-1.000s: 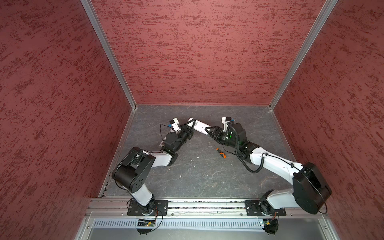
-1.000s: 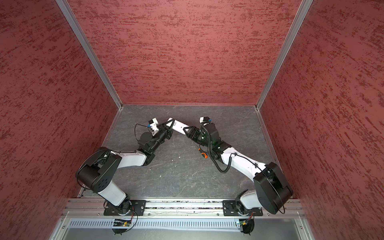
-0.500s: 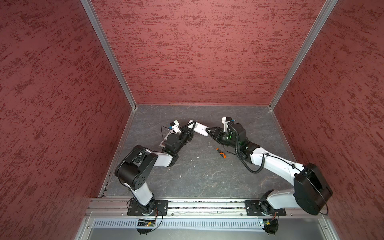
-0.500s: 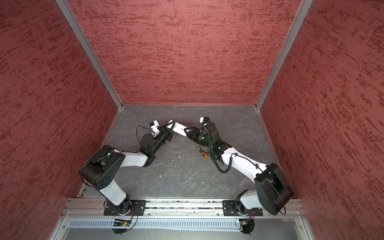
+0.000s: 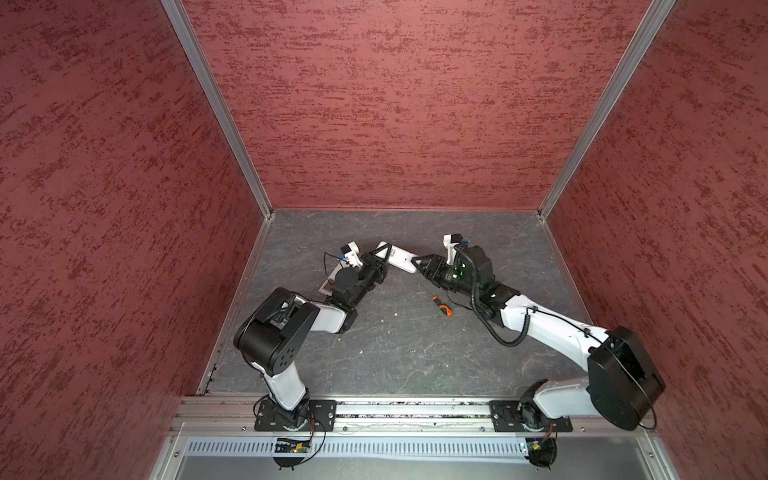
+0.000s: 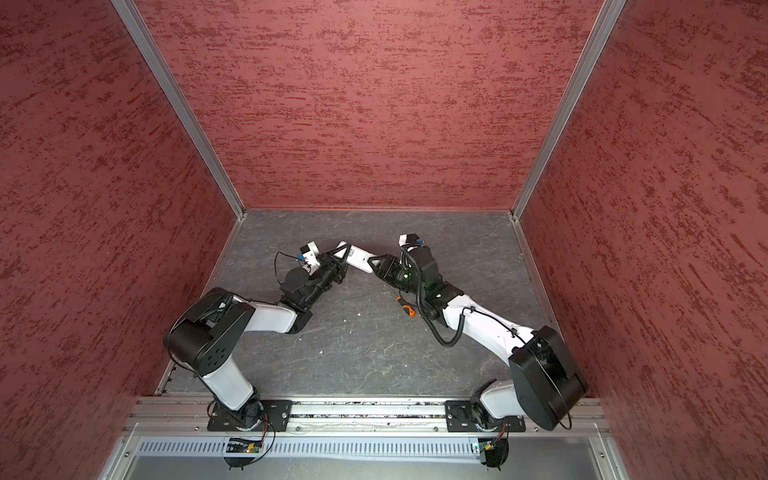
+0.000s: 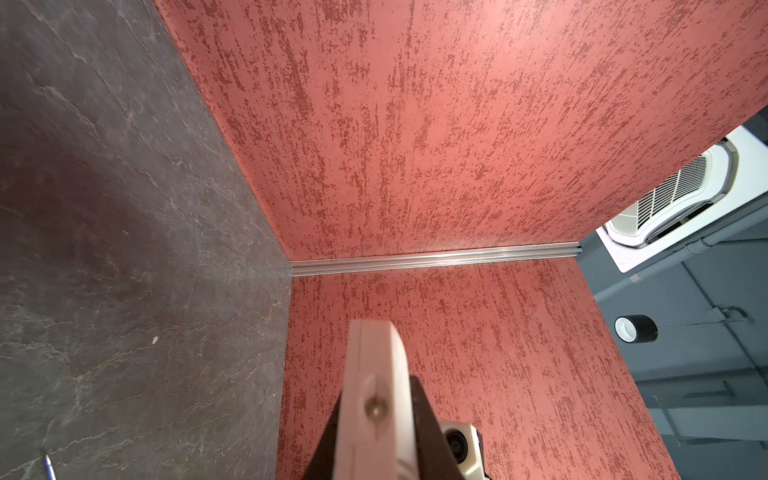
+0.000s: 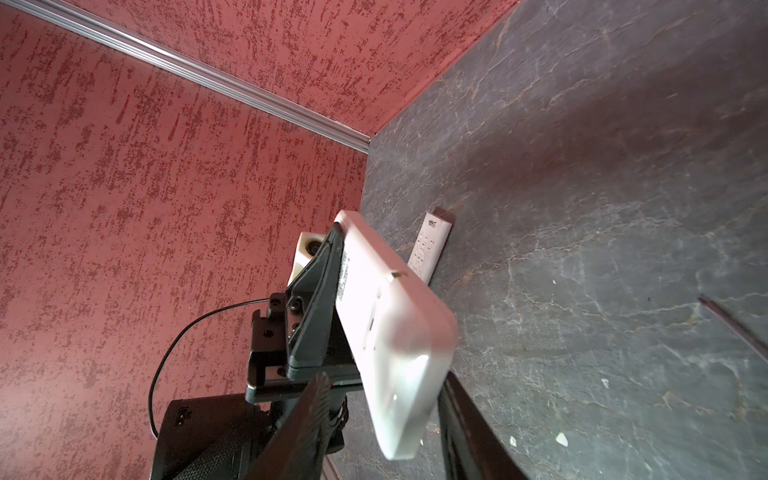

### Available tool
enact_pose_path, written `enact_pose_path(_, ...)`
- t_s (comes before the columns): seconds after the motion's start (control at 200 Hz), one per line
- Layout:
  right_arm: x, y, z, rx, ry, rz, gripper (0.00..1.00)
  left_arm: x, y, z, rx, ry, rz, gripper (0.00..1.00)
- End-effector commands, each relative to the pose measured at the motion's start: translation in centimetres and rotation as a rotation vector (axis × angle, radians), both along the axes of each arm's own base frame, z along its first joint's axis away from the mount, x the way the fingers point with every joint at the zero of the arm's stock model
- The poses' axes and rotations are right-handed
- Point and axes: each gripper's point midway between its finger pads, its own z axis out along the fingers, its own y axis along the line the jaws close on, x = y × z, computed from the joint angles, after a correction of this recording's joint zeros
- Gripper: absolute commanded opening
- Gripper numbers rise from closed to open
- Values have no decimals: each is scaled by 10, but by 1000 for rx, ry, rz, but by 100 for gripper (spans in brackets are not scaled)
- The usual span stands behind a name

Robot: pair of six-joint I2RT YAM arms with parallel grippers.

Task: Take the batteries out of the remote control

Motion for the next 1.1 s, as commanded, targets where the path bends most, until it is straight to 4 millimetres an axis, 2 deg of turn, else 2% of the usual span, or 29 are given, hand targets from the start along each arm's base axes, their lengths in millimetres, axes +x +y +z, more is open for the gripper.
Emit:
enact_pose_path(0.0,0,-1,10,34,-8,2,43,-2,-2,5,-18,-30,-6,0)
enact_pose_path(1.092,2,6,11,50,-9,25,31,-8,-19,13,-2,-65,-42,0)
